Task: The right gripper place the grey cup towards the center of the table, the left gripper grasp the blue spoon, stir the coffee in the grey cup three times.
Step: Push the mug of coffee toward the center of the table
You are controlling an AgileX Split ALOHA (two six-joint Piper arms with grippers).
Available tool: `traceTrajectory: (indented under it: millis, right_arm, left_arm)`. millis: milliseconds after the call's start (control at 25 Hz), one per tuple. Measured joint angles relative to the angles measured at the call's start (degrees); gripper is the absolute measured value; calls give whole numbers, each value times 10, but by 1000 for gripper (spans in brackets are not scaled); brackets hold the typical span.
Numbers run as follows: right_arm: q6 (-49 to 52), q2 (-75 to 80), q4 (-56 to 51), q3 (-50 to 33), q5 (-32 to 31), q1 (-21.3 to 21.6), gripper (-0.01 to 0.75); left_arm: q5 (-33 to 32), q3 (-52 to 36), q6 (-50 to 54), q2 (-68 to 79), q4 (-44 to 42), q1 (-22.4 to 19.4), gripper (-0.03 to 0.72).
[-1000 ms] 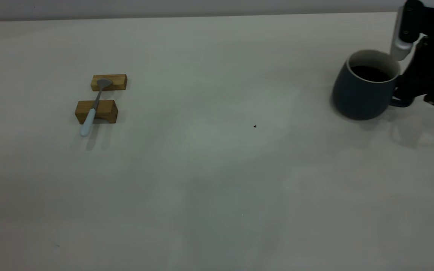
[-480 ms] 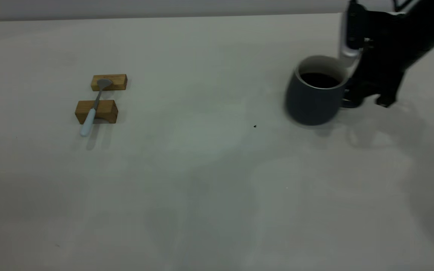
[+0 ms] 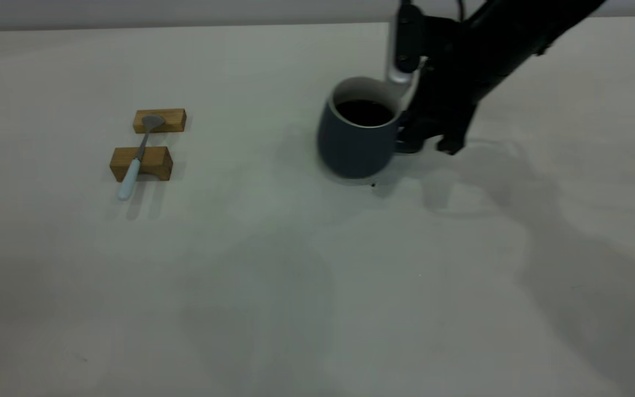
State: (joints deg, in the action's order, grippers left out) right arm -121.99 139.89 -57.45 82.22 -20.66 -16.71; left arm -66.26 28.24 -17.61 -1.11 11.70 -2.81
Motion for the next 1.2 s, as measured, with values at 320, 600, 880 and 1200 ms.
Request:
traceTrajectory:
  millis: [320, 600, 880, 1200]
  right_arm:
    - [4, 16, -10, 25, -11, -22, 166]
    - [19, 16, -10, 25, -12, -21, 178]
    - [19, 19, -11, 25, -16, -22, 256]
    - [33, 20, -10, 25, -15, -21, 267]
  left_arm:
    - [0, 0, 0, 0, 0, 0, 533]
    - [0, 0, 0, 0, 0, 0, 533]
    - [0, 0, 0, 0, 0, 0, 533]
    - [0, 0, 0, 0, 0, 0, 533]
